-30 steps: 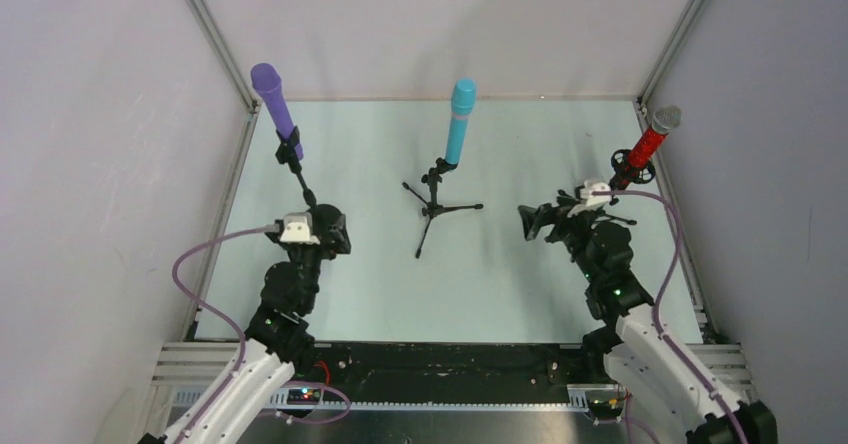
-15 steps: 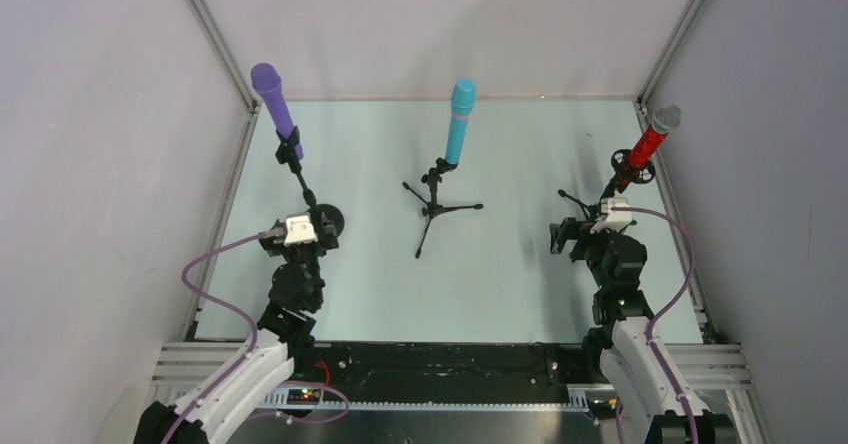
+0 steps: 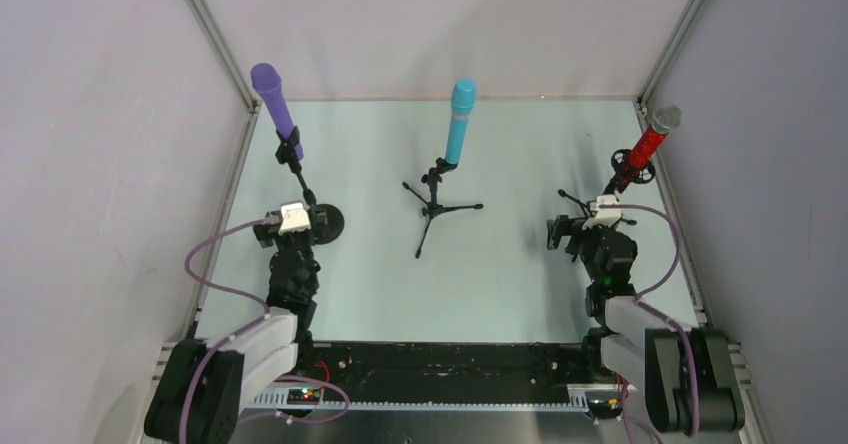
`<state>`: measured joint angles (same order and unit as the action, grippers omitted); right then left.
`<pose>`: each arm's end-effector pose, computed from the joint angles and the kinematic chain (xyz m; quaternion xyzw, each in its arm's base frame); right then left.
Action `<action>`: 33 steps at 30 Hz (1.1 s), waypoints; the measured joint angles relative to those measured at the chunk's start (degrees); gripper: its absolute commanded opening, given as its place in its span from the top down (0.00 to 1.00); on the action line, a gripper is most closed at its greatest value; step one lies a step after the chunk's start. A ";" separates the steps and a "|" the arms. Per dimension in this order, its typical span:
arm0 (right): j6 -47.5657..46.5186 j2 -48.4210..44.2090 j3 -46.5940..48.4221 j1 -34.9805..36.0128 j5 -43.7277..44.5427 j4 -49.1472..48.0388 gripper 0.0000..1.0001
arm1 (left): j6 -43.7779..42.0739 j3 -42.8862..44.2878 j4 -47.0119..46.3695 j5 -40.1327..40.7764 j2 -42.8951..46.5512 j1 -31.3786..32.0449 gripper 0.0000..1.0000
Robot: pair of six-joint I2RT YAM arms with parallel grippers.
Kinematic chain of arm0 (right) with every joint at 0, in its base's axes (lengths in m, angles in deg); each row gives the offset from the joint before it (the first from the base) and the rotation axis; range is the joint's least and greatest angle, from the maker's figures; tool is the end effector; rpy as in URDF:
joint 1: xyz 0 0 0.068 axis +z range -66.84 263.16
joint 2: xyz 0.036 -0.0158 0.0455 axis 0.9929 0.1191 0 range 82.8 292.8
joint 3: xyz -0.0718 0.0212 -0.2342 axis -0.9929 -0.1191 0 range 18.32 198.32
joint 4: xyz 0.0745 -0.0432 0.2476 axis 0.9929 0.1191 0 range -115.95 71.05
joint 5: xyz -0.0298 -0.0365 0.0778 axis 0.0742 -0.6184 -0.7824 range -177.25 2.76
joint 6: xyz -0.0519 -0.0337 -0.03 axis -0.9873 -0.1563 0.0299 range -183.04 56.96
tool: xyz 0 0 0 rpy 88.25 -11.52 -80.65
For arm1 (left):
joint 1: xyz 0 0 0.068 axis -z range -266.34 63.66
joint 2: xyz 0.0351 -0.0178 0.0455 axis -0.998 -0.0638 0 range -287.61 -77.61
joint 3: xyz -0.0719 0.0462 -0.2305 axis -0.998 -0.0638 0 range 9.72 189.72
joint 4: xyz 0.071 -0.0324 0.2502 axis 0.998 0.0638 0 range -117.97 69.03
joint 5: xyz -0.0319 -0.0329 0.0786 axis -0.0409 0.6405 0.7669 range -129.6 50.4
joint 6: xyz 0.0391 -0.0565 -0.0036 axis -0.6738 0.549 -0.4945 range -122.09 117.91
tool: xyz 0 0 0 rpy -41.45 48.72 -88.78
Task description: Attach the microphones to the stand
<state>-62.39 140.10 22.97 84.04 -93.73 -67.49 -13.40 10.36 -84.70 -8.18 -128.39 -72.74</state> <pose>0.2160 0.0096 0.1283 -0.0375 0.7710 0.0521 0.6336 0.1964 -0.0178 0.1602 -0.0592 0.6689 0.1657 0.7222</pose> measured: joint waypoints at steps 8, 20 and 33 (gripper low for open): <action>-0.70 18.08 3.48 -0.17 0.37 -13.94 0.01 | 2.49 0.04 -12.74 -3.80 -18.88 -4.13 0.00; -0.70 19.54 5.35 -1.40 -1.11 -14.93 0.01 | 5.03 0.07 -19.15 -4.09 -23.45 -5.33 0.00; -0.68 19.65 5.35 -1.49 -1.53 -14.93 0.00 | 5.33 0.13 -20.74 -4.37 -23.47 -5.33 0.00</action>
